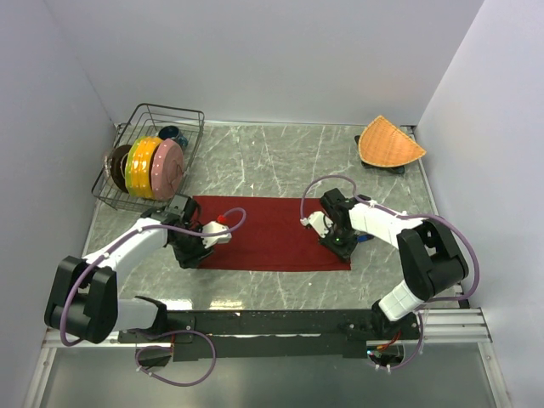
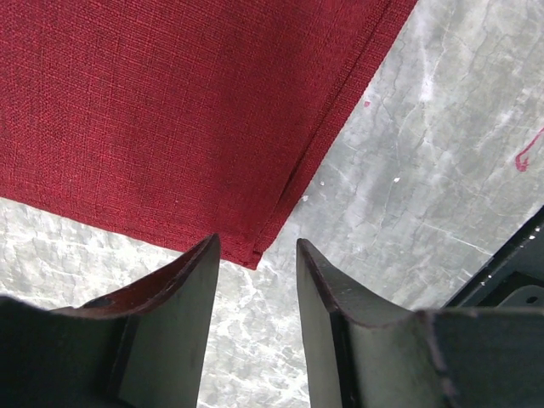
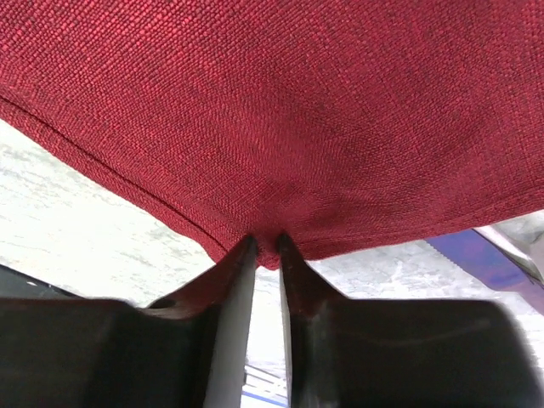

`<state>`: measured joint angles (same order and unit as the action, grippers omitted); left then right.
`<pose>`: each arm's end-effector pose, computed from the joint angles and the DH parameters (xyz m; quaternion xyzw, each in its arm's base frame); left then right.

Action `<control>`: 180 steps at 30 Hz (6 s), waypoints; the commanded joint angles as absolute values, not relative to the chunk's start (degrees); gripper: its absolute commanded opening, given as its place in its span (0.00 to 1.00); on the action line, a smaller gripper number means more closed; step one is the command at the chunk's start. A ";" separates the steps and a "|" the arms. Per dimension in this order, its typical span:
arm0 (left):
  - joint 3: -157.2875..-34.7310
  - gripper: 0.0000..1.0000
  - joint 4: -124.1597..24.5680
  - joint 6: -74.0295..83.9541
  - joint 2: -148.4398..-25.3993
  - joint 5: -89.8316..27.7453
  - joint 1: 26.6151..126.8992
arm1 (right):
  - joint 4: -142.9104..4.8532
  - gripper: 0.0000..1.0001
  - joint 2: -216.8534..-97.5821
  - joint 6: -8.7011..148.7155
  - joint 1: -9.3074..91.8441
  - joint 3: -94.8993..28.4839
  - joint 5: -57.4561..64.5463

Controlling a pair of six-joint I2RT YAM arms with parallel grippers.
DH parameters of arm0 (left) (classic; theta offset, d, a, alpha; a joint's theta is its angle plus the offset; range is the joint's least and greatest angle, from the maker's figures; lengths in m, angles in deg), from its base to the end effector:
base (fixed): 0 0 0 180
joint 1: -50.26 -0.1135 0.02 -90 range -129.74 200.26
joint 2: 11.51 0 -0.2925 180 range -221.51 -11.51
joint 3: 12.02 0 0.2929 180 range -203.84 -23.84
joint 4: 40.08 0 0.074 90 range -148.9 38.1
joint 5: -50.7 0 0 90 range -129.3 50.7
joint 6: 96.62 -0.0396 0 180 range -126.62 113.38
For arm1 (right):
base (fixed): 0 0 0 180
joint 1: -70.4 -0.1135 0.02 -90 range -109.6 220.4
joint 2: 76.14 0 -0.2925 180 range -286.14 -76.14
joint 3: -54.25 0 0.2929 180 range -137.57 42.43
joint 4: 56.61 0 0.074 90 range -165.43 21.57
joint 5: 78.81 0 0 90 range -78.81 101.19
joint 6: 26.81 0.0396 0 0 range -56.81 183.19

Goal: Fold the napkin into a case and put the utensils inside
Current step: Smooth out the rectangle-folded napkin at the center of the board.

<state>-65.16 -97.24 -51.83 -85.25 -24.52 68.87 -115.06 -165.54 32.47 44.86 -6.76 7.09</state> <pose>0.2205 -0.0849 0.1815 0.5328 0.8298 -0.1001 0.1323 0.2522 0.1236 0.1534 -0.4719 0.8805 0.0345 0.0291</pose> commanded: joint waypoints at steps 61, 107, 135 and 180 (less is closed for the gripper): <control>-61.37 0.25 -92.07 -55.40 -85.43 -29.72 73.20 | -122.22 0.00 -164.03 33.84 44.47 -13.82 3.80; -63.30 0.01 -99.45 -57.77 -82.36 -31.22 73.20 | -125.03 0.00 -164.04 34.72 43.59 -12.24 2.05; -87.86 0.99 -95.95 -42.43 -76.03 -22.09 72.32 | -131.98 0.77 -161.48 37.79 53.07 -44.69 -9.11; -66.29 0.99 11.29 -40.72 -119.26 -46.34 90.07 | -66.51 1.00 -191.71 103.44 54.04 -25.52 -40.05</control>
<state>-64.33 4.35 -39.26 -116.35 -46.75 89.59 -70.91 -190.26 100.64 52.86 -27.09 -38.24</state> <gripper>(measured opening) 0.994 0.997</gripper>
